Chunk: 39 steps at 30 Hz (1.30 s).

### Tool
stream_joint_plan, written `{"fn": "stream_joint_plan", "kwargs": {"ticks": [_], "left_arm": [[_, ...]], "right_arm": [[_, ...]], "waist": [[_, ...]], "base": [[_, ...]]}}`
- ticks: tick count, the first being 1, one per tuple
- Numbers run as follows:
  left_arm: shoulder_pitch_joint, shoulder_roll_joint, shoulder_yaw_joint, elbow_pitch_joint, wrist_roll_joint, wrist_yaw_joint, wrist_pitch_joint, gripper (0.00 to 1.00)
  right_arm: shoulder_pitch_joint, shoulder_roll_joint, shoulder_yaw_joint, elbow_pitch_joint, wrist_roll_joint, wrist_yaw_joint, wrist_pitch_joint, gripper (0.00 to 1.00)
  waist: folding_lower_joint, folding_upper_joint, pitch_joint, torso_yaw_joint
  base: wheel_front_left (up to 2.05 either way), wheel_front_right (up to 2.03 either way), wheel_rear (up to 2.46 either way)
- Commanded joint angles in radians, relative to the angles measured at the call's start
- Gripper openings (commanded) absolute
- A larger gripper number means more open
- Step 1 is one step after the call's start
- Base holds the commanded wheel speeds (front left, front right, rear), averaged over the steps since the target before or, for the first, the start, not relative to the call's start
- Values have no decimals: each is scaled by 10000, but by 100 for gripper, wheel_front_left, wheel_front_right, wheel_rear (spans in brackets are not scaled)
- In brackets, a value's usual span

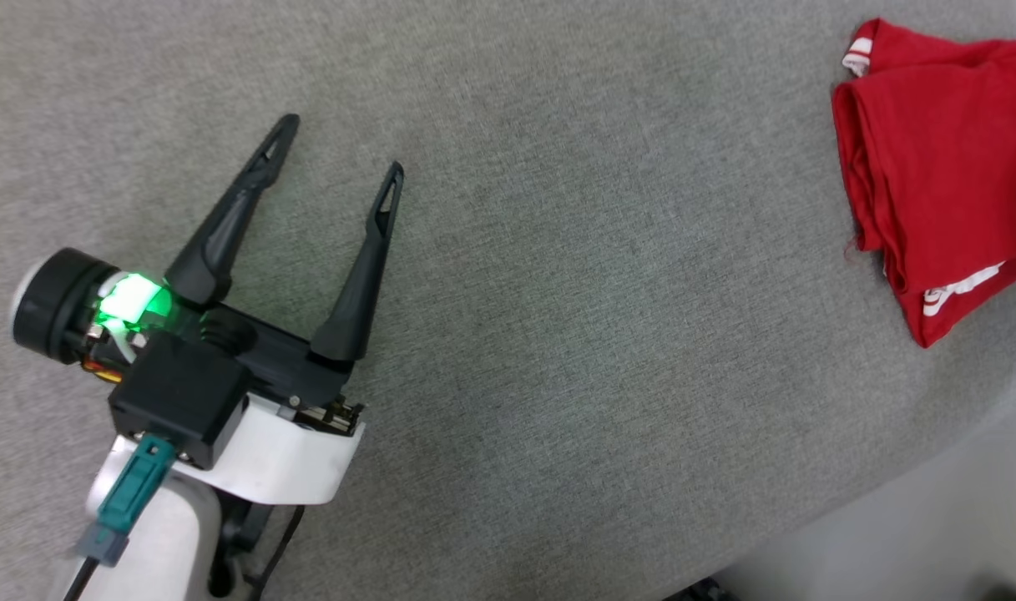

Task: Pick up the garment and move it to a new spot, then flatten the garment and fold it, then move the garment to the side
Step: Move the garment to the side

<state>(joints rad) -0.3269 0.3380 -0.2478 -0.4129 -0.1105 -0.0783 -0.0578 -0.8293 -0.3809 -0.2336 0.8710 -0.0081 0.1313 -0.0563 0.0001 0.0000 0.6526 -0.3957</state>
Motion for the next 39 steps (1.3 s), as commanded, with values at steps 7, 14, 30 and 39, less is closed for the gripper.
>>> {"fn": "stream_joint_plan", "kwargs": {"ticks": [7,14,30,39], "left_arm": [[526,-531,-160,910,-338,332,-729,100],[1269,-1107,-125,2139,-746,763,-1465,100],[2619,-1666,263,3933,-1242,1299,-2024,100],[3355,-1625,635,4386,-1271,1366,-2086,100]], "right_arm": [[565,332,-107,-1123,-124,-10,-869,100],[2372,723,264,-3485,332,-10,-757,100],[6770,2477,1052,-8566,978,-9,652,100],[8365,3015,1652,-10283,1150,-9,1058,100]], "waist": [[-1,0,-1375,561],[-1,0,-2794,1373],[-1,0,-4960,3314],[-1,0,-6040,3827]], "base": [[0,0,0],[0,0,0],[0,0,0],[0,0,0]]}}
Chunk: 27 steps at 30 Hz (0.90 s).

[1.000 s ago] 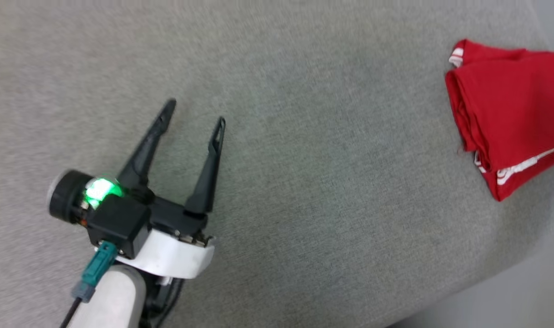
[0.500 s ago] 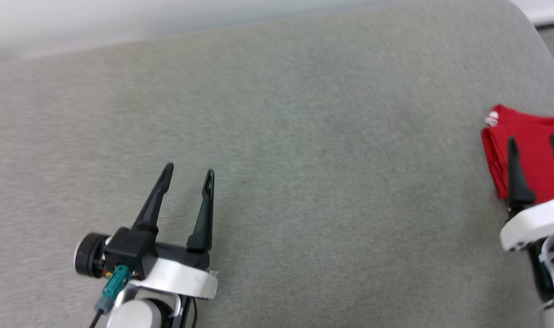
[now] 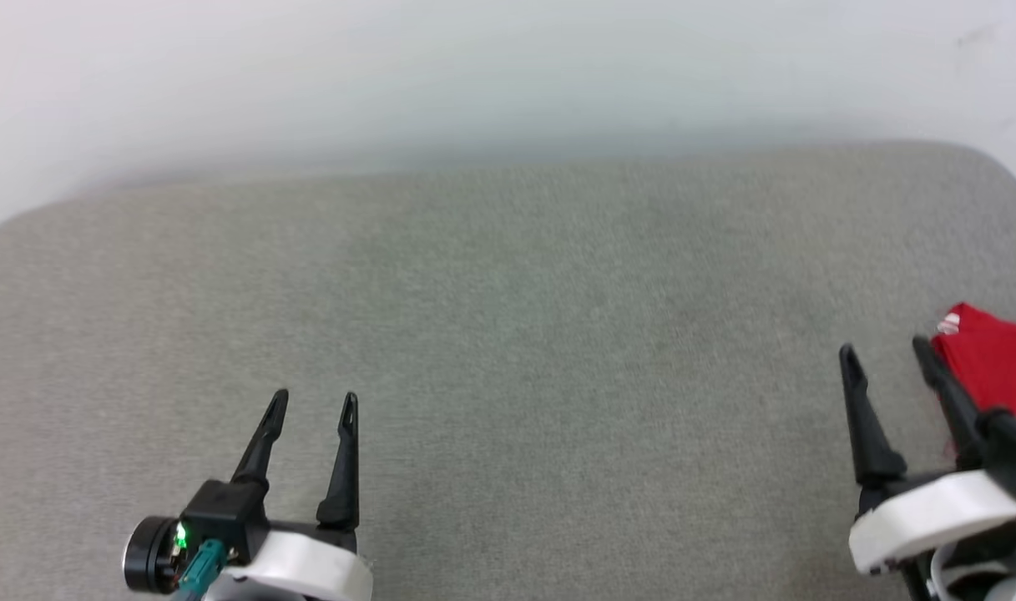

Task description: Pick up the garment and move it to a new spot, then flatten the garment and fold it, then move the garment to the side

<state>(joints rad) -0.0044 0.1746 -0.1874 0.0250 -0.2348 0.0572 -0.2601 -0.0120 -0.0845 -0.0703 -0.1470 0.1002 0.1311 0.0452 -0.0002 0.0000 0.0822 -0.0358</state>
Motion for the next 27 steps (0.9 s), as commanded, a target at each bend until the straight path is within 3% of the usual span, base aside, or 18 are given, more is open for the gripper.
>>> {"fn": "stream_joint_plan", "kwargs": {"ticks": [1,12,27], "left_arm": [[238,8,60,10,-11,10,-65,100],[915,-188,523,192,54,-74,-60,100],[727,-407,674,419,408,-464,-60,100]], "right_arm": [[401,83,41,-220,73,-7,109,100],[1652,276,83,-988,307,-7,547,100],[1421,330,197,-866,269,-7,422,100]], "waist": [[2,0,-437,246],[2,0,-994,297],[2,0,-983,289]], "base": [[0,0,0],[0,0,0],[0,0,0]]}}
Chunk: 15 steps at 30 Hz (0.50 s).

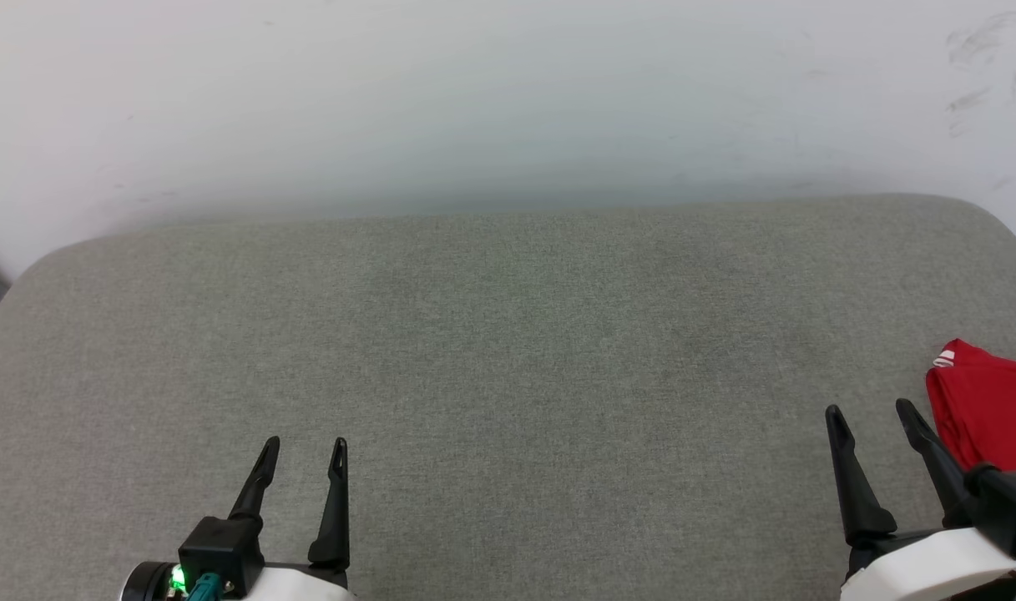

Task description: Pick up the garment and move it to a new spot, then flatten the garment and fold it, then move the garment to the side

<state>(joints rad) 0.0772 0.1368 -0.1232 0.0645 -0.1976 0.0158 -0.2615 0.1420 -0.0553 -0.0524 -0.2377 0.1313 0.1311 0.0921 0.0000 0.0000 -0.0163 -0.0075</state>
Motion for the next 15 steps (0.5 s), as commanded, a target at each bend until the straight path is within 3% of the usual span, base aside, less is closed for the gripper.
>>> {"fn": "stream_joint_plan", "kwargs": {"ticks": [1,7,8,11,15], "left_arm": [[-88,-30,32,24,36,-50,-47,100],[-170,-121,127,85,149,-160,-47,100],[-186,-128,141,91,164,-176,-47,0],[-18,-147,96,176,71,-162,27,0],[-50,-209,199,396,-697,-231,238,0]], "right_arm": [[-119,39,19,41,-41,-7,-48,100],[-229,-16,68,202,17,-7,-163,100],[-241,-30,66,224,30,-7,-178,0],[-79,0,73,330,41,0,-137,0],[-106,-15,96,633,868,0,-168,0]], "waist": [[0,0,1,5],[0,0,-2,22],[0,0,-2,30],[0,0,-1,28],[0,0,6,30]], "base": [[0,0,0],[0,0,0],[0,0,0],[0,0,0],[0,0,0]]}}
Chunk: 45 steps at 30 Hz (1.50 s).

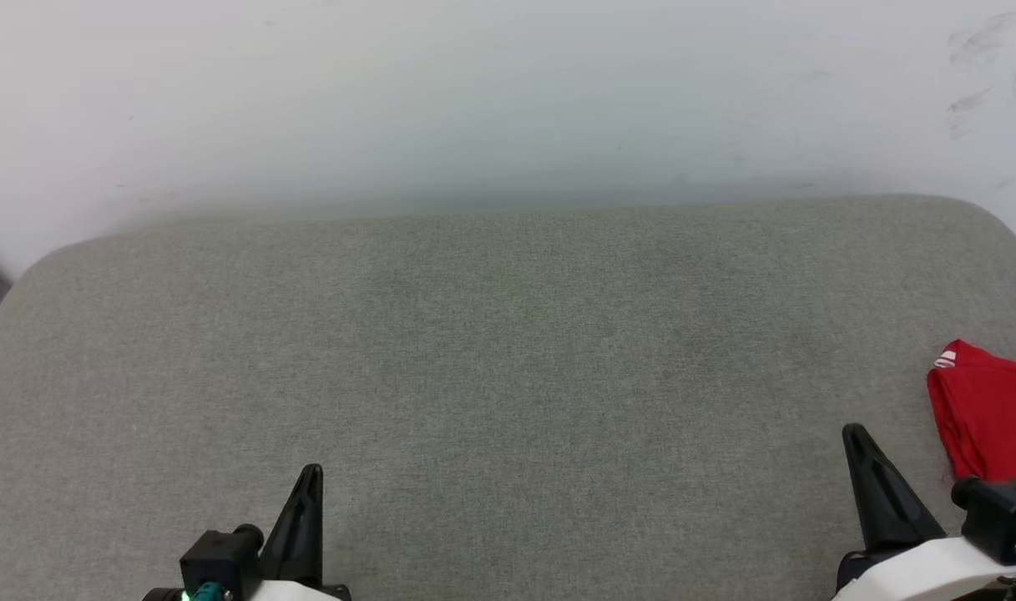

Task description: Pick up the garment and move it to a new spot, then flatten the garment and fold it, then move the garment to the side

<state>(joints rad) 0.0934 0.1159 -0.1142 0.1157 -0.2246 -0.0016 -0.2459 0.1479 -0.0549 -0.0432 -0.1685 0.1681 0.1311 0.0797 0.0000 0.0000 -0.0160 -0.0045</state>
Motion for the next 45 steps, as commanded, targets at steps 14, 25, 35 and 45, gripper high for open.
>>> {"fn": "stream_joint_plan", "kwargs": {"ticks": [14,25,35,45], "left_arm": [[-557,-112,498,132,-2799,-275,704,0],[-800,-195,783,308,-4532,-441,1159,0],[-997,-263,1014,452,-5940,-570,1531,0],[-1177,-327,1220,582,-7204,-691,1862,0]], "right_arm": [[-634,-133,11,703,3091,-1,-79,0],[-950,-182,-4,1231,4951,-1,-96,0],[-1201,-208,-33,1663,6450,-2,-97,0],[-1423,-222,-73,2053,7781,-2,-86,0]], "waist": [[0,0,23,5],[0,0,40,9],[0,0,56,12],[0,0,71,16]], "base": [[0,0,0],[0,0,0],[0,0,0],[0,0,0]]}}
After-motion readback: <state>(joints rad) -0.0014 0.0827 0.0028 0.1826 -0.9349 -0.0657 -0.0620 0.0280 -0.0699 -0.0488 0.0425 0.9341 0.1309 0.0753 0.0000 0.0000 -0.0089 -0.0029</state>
